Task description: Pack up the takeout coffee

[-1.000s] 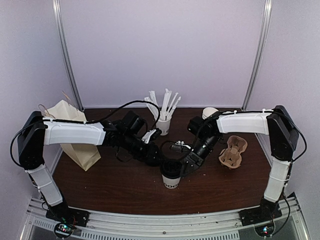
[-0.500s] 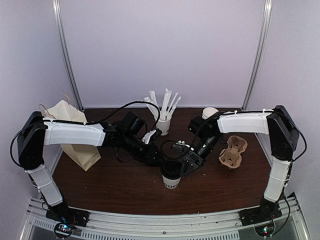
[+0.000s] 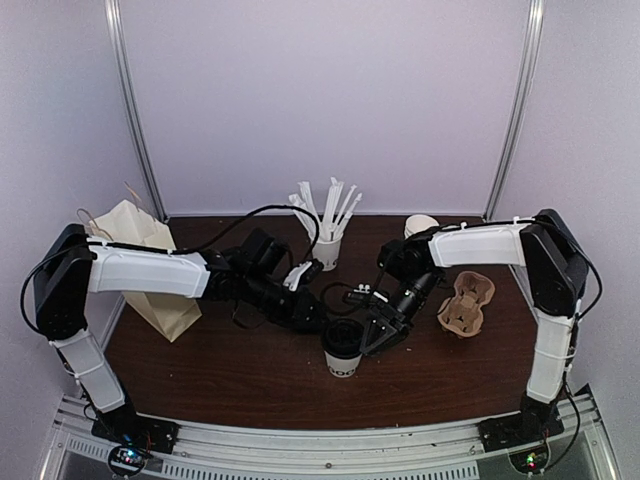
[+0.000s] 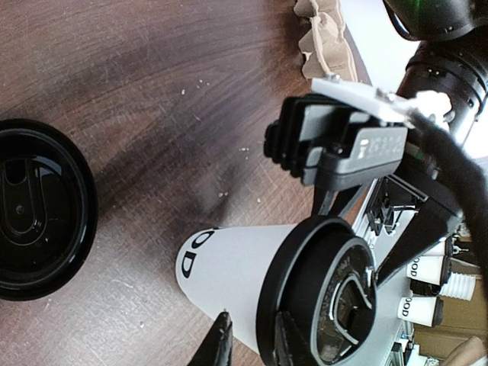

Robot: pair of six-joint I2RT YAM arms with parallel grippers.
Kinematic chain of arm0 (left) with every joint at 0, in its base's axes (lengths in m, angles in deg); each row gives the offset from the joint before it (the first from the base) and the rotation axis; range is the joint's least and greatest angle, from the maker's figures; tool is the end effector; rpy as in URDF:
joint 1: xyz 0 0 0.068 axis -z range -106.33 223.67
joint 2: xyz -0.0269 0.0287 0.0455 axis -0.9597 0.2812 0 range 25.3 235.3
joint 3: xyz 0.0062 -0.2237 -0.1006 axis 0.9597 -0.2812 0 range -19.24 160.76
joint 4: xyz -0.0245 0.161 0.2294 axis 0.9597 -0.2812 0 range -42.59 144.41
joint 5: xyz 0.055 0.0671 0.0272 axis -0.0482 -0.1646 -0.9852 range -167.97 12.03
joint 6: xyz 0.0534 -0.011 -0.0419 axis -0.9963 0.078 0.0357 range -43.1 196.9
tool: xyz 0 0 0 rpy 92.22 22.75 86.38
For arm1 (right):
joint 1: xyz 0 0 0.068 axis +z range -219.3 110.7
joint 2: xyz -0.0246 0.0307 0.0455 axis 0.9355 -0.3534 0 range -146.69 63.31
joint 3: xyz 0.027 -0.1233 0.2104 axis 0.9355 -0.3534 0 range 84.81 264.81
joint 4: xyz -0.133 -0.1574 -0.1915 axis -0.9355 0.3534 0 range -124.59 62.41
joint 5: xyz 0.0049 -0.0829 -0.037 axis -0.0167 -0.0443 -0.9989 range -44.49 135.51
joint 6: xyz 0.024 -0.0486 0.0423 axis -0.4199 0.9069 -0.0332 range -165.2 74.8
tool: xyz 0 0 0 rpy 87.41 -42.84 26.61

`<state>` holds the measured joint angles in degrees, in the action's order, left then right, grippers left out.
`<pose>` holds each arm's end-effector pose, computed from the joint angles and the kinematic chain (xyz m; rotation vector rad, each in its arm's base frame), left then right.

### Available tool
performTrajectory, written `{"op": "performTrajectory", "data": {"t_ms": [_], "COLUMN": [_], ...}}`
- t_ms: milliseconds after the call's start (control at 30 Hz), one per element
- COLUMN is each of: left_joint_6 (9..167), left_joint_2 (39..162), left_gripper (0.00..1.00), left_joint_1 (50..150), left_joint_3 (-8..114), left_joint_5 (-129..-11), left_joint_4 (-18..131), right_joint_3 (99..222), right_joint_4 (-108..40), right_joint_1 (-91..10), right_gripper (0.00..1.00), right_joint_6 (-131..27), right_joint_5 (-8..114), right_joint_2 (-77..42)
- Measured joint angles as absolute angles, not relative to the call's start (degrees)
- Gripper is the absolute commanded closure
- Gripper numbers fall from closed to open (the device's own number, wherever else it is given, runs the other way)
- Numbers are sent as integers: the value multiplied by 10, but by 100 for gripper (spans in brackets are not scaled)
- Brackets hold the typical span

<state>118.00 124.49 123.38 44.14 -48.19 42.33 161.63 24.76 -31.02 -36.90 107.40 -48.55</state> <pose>0.2314 -0.3158 0.1482 0.4798 2.6805 -1.2483 0.2463 0.2568 0.1286 0.9140 -2.2655 -1.3901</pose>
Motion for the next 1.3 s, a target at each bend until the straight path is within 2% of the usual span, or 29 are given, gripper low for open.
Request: {"op": "performTrajectory", "data": {"t_ms": [267,567,800,1100,1200,1300], "left_joint_6": [1169,1105,1080,1049,1040,1037], "left_joint_2": [1245,1250,1244,1183,1163,1152], "left_gripper": [79,73,65,55,51,46], "left_joint_1": [1234,1238,1236,1236,1236,1235], "left_joint_3": [437,513,543,540,537,536], "left_joint_5": [-484,-535,-551,-587,-612,-641], "left_joint_4": [434,319,303,297,285,268], "right_joint_3": [1625,1627,1655,1706,1710,1722], "right_joint_4": [261,253,263,288,289,286], "right_joint_1": [-312,-309,-309,-307,-295,-272], "right_gripper": [45,42,28,21,2,0], "right_joint_6": [-365,-348,-309,-225,-192,-165], "right_joint_5": [1081,1040,991,900,859,822], "right_joint_2": [-492,-469,-459,-358,-325,-324]}}
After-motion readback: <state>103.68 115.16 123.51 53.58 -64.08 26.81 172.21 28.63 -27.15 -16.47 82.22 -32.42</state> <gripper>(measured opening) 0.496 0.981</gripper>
